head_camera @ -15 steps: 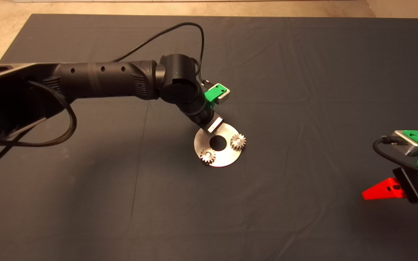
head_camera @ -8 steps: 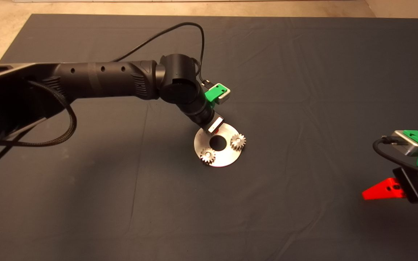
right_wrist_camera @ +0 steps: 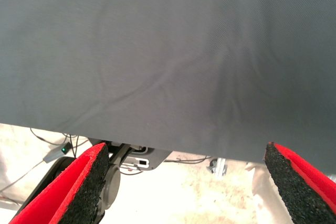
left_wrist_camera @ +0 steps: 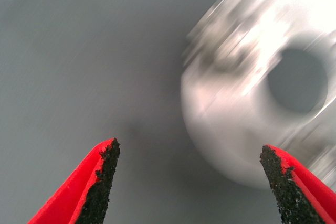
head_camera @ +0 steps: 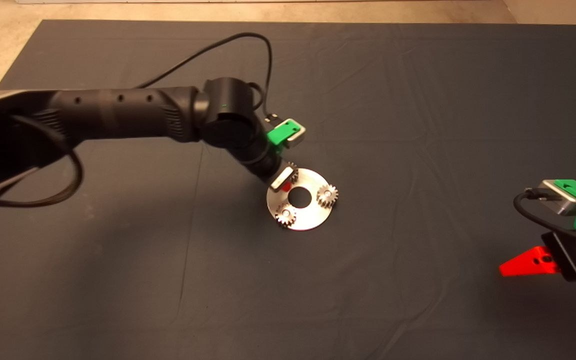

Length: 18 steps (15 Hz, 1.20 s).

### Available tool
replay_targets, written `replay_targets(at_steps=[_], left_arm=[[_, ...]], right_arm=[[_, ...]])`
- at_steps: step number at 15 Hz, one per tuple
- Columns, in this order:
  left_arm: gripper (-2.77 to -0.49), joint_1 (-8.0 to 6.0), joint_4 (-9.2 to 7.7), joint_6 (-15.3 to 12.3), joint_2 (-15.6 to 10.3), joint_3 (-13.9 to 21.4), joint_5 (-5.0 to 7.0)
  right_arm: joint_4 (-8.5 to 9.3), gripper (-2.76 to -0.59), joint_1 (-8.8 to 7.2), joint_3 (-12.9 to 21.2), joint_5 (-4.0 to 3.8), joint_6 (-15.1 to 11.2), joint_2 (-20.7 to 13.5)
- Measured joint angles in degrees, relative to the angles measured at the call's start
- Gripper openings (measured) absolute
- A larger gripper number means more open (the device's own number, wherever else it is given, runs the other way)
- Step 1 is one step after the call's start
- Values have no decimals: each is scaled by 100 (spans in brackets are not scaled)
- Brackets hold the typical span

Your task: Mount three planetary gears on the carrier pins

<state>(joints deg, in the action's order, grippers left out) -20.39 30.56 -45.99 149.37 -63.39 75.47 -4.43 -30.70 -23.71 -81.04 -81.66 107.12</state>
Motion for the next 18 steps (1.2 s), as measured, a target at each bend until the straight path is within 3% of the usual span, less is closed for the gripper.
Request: replay_targets(at_steps=[2, 4, 5, 6, 8, 9, 10, 11, 12, 14, 16, 18], left_arm=[[-137, -97, -2, -377, -583, 678, 347], [-137, -250, 0, -786, -1242, 1564, 580], [-137, -291, -9, -1032, -1654, 2041, 666], [-137, -309, -16, -1285, -2012, 2501, 845], [-137, -330, -82, -1953, -2533, 3408, 1017], [-137, -350, -135, -2365, -2726, 3779, 1023], [-137, -391, -236, -2770, -2928, 4007, 1068], [-137, -411, -333, -3138, -3128, 4105, 1153], [-137, -411, -456, -3451, -3272, 4171, 1209], [-137, -419, -689, -4023, -3320, 4319, 1192], [-137, -460, -912, -4234, -3390, 4389, 1188], [-137, -472, -1296, -4277, -3400, 4407, 1194]], right_arm=[[0, -115, -85, -77, 51, 22, 285], [-1, -115, -287, -90, 93, 29, 683], [-6, -115, -320, -95, 102, 27, 851], [-30, -115, -341, -140, 102, 28, 1022], [-70, -115, -466, -295, 25, 27, 1436], [-95, -115, -569, -389, -104, 24, 1736], [-139, -115, -585, -423, -315, 22, 1878], [-196, -115, -585, -423, -592, -9, 1956], [-304, -115, -581, -387, -635, -178, 1969], [-560, -115, -499, -203, -625, -723, 1891], [-661, -115, -269, -61, -640, -1039, 1657], [-742, -115, -218, 8, -671, -1104, 1429]])
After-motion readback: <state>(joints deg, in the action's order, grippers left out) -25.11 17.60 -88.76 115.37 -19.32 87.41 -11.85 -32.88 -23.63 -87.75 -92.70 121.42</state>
